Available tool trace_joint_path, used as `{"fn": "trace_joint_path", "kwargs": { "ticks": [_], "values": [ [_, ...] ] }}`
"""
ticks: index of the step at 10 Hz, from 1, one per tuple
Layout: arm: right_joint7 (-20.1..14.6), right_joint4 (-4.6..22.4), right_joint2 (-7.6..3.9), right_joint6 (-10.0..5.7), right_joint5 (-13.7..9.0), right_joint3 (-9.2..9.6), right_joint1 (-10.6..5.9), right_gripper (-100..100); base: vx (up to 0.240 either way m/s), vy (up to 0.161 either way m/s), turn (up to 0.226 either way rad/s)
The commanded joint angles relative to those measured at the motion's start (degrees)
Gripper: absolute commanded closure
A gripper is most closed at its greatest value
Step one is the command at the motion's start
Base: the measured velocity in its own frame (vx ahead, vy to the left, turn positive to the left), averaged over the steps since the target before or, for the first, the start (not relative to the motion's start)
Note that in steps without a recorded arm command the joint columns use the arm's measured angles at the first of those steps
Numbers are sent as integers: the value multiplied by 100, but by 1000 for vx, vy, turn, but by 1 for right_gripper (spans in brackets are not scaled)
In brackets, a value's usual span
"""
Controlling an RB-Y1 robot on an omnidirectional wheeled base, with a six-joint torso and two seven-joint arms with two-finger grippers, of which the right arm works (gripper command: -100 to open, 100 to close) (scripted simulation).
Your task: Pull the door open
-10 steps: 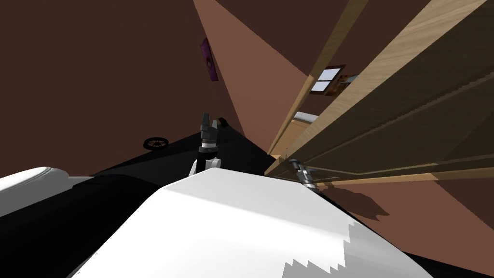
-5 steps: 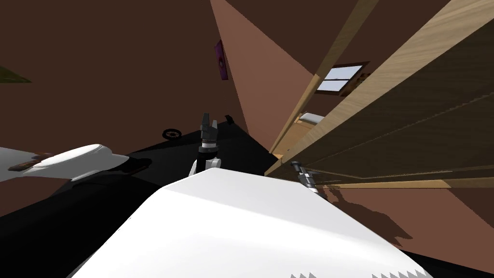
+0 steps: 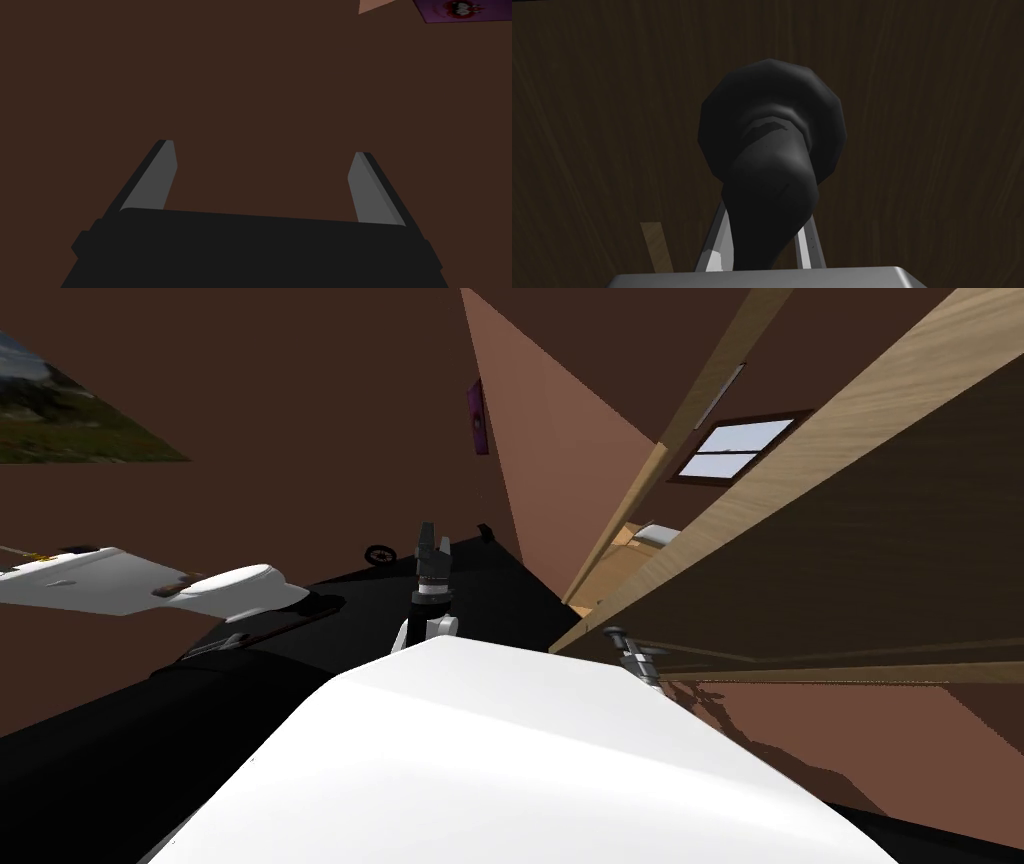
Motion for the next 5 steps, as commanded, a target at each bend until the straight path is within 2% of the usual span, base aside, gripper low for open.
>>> {"fn": "trace_joint_path", "kwargs": {
  "ticks": [1, 5],
  "values": [
    [-21, 45, -18, -57, -2, 28, -5, 100, -121, -37, 127],
    [-81, 172, -70, -217, -7, 106, -20, 100, -204, -52, 153]
  ]
}}
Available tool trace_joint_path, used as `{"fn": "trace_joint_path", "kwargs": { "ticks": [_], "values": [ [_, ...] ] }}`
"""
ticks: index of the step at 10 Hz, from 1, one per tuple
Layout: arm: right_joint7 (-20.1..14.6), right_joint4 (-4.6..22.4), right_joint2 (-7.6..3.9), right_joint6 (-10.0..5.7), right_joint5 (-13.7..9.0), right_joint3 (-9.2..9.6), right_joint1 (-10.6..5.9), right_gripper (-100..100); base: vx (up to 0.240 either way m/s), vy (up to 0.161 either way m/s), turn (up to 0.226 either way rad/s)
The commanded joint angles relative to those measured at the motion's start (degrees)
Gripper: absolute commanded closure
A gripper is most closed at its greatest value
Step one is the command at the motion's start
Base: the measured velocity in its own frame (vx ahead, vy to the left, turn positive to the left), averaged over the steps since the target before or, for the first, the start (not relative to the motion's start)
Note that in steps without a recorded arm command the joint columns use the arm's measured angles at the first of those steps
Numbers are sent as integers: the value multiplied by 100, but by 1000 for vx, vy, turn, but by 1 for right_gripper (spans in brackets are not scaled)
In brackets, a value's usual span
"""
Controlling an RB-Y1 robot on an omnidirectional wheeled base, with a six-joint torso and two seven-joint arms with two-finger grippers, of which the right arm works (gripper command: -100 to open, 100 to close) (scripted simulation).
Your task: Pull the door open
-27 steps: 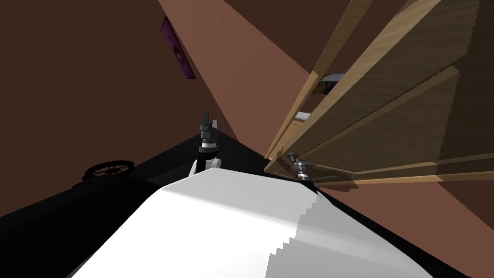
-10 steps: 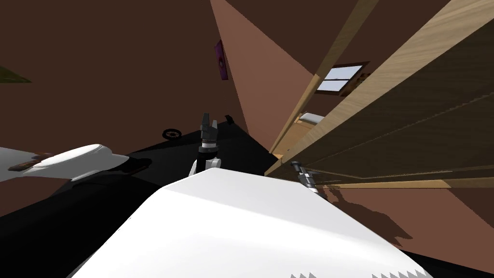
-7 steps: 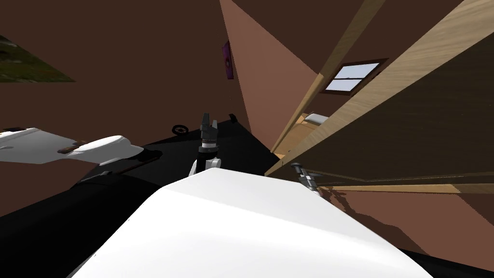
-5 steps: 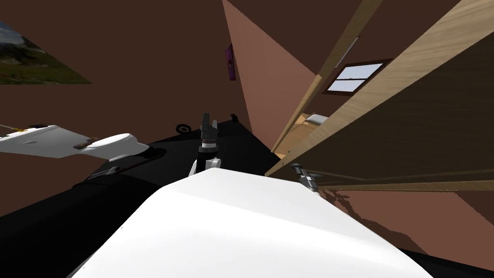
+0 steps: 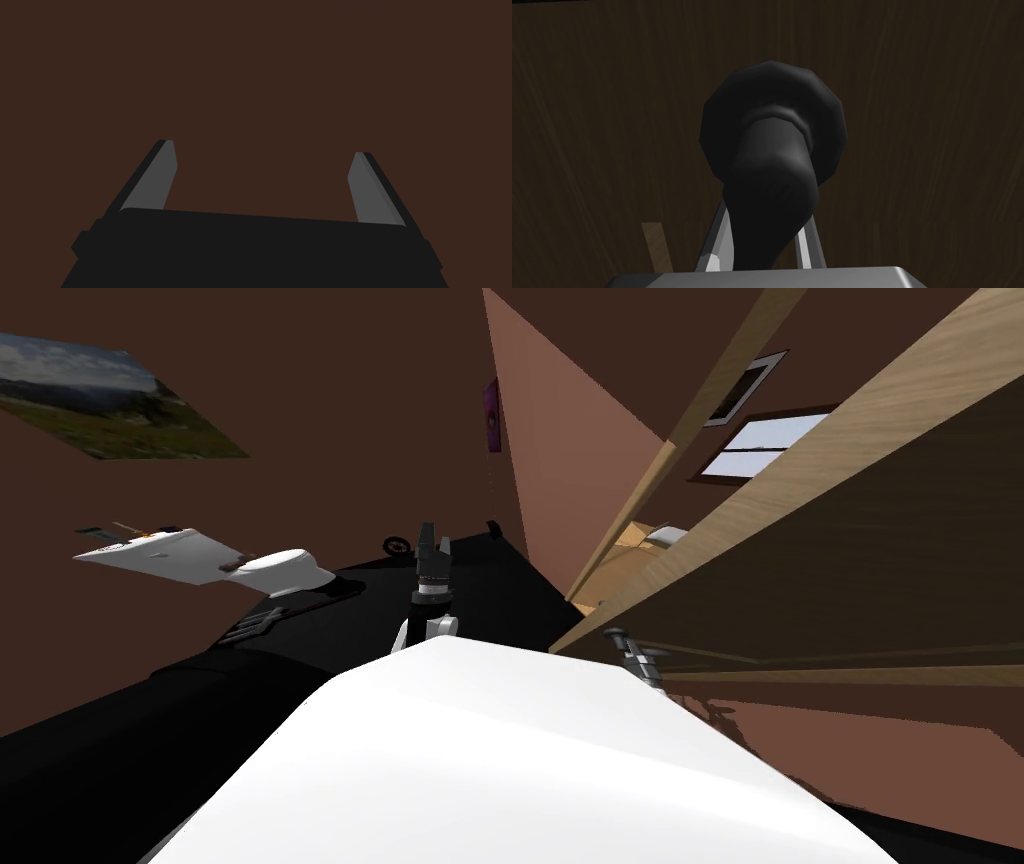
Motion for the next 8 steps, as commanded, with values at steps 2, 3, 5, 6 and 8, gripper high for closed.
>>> {"fn": "trace_joint_path", "kwargs": {
  "ticks": [2, 3, 5, 6, 8],
  "values": [
    [-55, 130, -36, -153, 2, 64, -18, 100, -210, -59, 161],
    [-71, 164, -50, -195, 0, 85, -22, 100, -217, -87, 151],
    [-98, 222, -73, -268, -2, 121, -29, 100, -189, -45, 127],
    [-112, 252, -86, -307, -3, 139, -32, 100, -225, -49, 100],
    [-131, 284, -59, -294, 15, 172, -67, 100, -111, -31, 78]
  ]
}}
